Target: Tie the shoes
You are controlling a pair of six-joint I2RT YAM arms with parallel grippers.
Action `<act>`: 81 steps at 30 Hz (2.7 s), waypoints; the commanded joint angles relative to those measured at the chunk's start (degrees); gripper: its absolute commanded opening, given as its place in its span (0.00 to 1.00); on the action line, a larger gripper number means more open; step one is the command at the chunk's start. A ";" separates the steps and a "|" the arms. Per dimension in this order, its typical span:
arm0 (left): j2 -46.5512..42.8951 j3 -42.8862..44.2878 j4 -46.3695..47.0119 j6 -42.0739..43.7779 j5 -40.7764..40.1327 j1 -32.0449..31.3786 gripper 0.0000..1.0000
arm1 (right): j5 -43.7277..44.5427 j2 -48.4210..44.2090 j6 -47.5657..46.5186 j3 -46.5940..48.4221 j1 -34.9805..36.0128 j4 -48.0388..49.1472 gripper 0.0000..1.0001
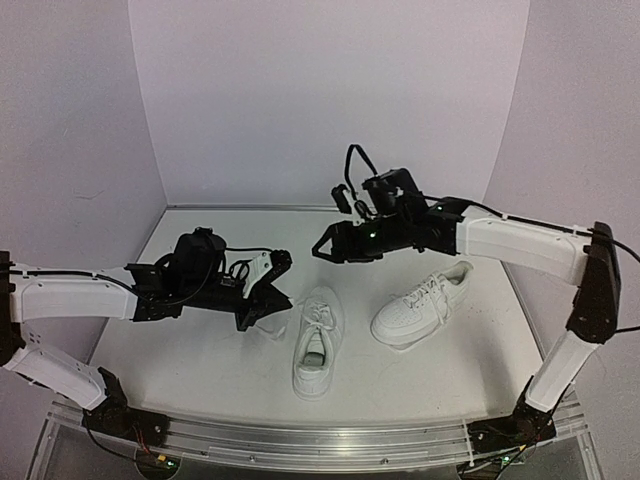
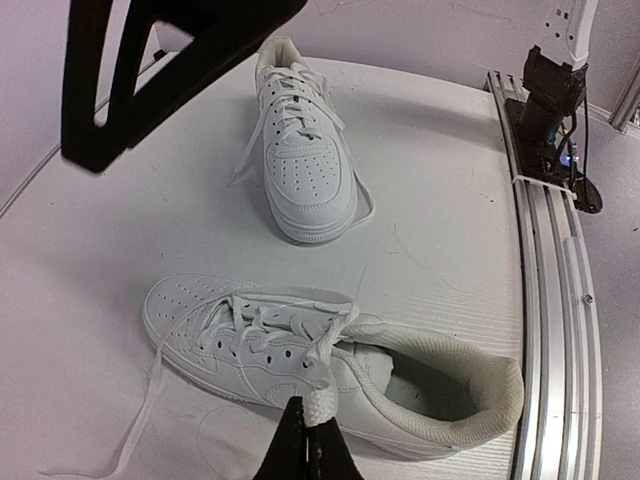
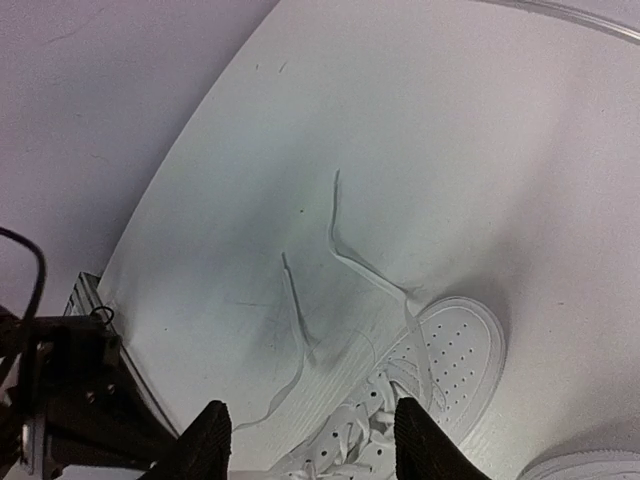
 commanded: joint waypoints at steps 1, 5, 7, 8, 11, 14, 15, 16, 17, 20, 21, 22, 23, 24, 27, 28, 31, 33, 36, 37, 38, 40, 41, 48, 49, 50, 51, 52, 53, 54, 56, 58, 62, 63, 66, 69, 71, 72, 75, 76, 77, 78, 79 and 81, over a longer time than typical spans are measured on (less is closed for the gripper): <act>0.43 0.74 2.81 0.28 0.14 -0.19 0.00 | -4.47 -7.56 -3.12 -8.91 -0.21 7.11 0.50; 2.32 1.75 3.68 0.07 0.39 -0.16 0.00 | -8.53 -9.74 -2.27 -14.14 -0.21 12.11 0.49; 3.14 2.35 3.97 -0.07 0.46 -0.16 0.00 | -10.79 -9.12 -1.60 -14.51 -0.08 13.64 0.48; 3.37 2.53 4.26 -0.18 0.47 -0.15 0.00 | -11.73 -8.71 -1.14 -14.54 0.09 14.46 0.47; 3.66 2.86 5.04 -0.43 0.47 -0.21 0.00 | -13.43 -7.21 -0.06 -14.64 0.96 16.63 0.46; 3.80 3.13 5.37 -0.56 0.46 -0.20 0.00 | -14.80 -5.94 0.91 -15.02 1.66 19.02 0.46; 3.81 3.20 5.37 -0.66 0.41 -0.17 0.00 | -15.40 -5.63 1.20 -15.12 2.04 20.05 0.45; 3.86 3.24 5.38 -0.70 0.41 -0.15 0.00 | -15.81 -5.24 1.45 -15.10 2.55 20.76 0.45; 3.93 3.28 5.40 -0.71 0.41 -0.17 0.00 | -16.04 -4.81 1.58 -15.00 3.14 21.17 0.45; 3.82 3.31 5.37 -0.76 0.30 -0.15 0.00 | -16.35 -3.65 1.69 -14.64 4.61 21.48 0.45; 3.76 3.27 5.37 -0.73 0.30 -0.15 0.00 | -16.33 -3.39 1.73 -14.63 4.91 21.61 0.45; 3.69 3.24 5.37 -0.80 0.26 -0.19 0.00 | -16.32 -3.23 1.89 -14.63 5.16 21.60 0.45; 3.66 3.25 5.42 -0.75 0.22 -0.16 0.00 | -16.32 -3.10 1.98 -14.70 5.39 21.66 0.44; 3.66 3.24 5.42 -0.70 0.21 -0.19 0.00 | -16.43 -2.97 2.06 -14.75 5.52 21.70 0.44; 3.77 3.21 5.46 -0.68 0.11 -0.16 0.00 | -16.67 -3.02 2.18 -15.08 5.91 21.81 0.43; 3.82 3.17 5.46 -0.70 0.14 -0.17 0.00 | -16.57 -3.18 2.21 -15.30 5.99 21.80 0.43; 3.75 3.04 5.65 -0.89 0.21 -0.16 0.00 | -16.08 -3.59 2.39 -15.95 6.09 21.80 0.42; 3.66 2.94 5.88 -0.87 0.33 -0.19 0.00 | -15.74 -3.43 2.43 -16.27 6.13 21.77 0.39; 3.65 3.01 5.85 -0.91 0.39 -0.19 0.00 | -15.93 -2.61 2.50 -16.17 6.12 21.82 0.36; 3.59 3.09 5.74 -0.91 0.39 -0.16 0.00 | -16.04 -2.36 2.60 -16.13 6.09 21.80 0.34; 3.61 3.12 5.62 -0.95 0.39 -0.15 0.00 | -16.09 -2.23 2.61 -16.14 6.09 21.84 0.33; 3.50 3.21 5.43 -0.89 0.39 -0.15 0.00 | -16.22 -2.22 2.51 -16.04 6.18 21.87 0.28; 3.49 3.21 5.31 -0.88 0.39 -0.17 0.00 | -16.24 -2.29 2.43 -16.02 6.22 21.84 0.25; 3.81 3.40 5.34 -0.82 0.23 -0.15 0.00 | -16.78 -2.02 2.72 -15.77 6.20 21.69 0.29; 3.87 3.41 5.30 -0.82 0.27 -0.15 0.00 | -16.68 -1.93 2.70 -15.78 6.22 21.71 0.28; 3.84 3.42 5.29 -0.77 0.29 -0.15 0.00 | -16.61 -1.86 2.70 -15.81 6.20 21.72 0.24; 3.83 3.40 5.30 -0.79 0.30 -0.15 0.00 | -16.51 -1.75 2.69 -15.78 6.23 21.72 0.19; 3.83 3.46 5.24 -0.80 0.30 -0.15 0.00 | -16.45 -1.65 2.67 -15.74 6.22 21.66 0.14; 3.83 3.49 5.19 -0.79 0.25 -0.15 0.00 | -16.38 -1.56 2.64 -15.68 6.21 21.58 0.09; 3.83 3.49 5.12 -0.77 0.12 -0.15 0.00 | -16.32 -1.51 2.62 -15.58 6.18 21.48 0.03; 3.83 3.64 4.79 -0.88 -0.26 -0.22 0.01 | -16.30 -1.43 2.53 -15.43 6.20 21.31 0.00; 3.80 3.84 4.05 -1.16 -1.03 -0.24 0.07 | -16.08 -1.71 2.51 -15.34 6.21 21.07 0.00; 1.18 2.81 0.69 -2.64 -5.45 0.73 0.33 | -13.63 -3.58 2.10 -15.41 6.15 19.74 0.00; -0.37 1.90 0.25 -3.57 -6.18 1.82 0.38 | -12.95 -4.04 2.04 -15.44 6.17 19.23 0.00; -5.87 -1.92 -0.17 -6.14 -10.36 5.18 0.55 | -11.45 -4.74 1.91 -15.62 6.10 18.27 0.00; -6.63 -1.68 -2.81 -6.95 -13.64 9.36 0.64 | -10.58 -4.91 2.01 -16.11 6.12 18.26 0.00; -2.64 1.10 -6.47 -6.35 -13.44 11.31 0.66 | -9.76 -5.22 2.39 -16.46 6.13 18.26 0.00; 0.05 3.72 -9.52 -4.82 -12.53 11.78 0.64 | -9.21 -5.45 2.70 -16.64 6.15 17.79 0.00; 10.28 11.32 -18.12 0.87 -14.05 11.95 0.62 | -8.12 -6.27 3.39 -17.20 6.11 16.78 0.00; 13.04 14.02 -21.06 2.38 -13.76 12.11 0.62 | -7.83 -6.56 3.60 -17.39 6.04 16.77 0.00; 16.14 16.12 -23.32 3.75 -13.18 12.36 0.62 | -7.61 -6.81 3.83 -17.56 6.03 16.78 0.00; 18.69 18.11 -25.29 5.07 -12.54 12.67 0.62 | -7.53 -7.06 4.03 -17.69 6.03 16.77 0.00; 20.97 20.15 -27.18 6.37 -11.86 12.99 0.62 | -7.50 -7.31 4.21 -17.82 6.01 16.78 0.00; 24.49 24.22 -30.14 8.95 -10.42 13.63 0.64 | -7.55 -7.69 4.47 -18.11 6.07 16.76 0.00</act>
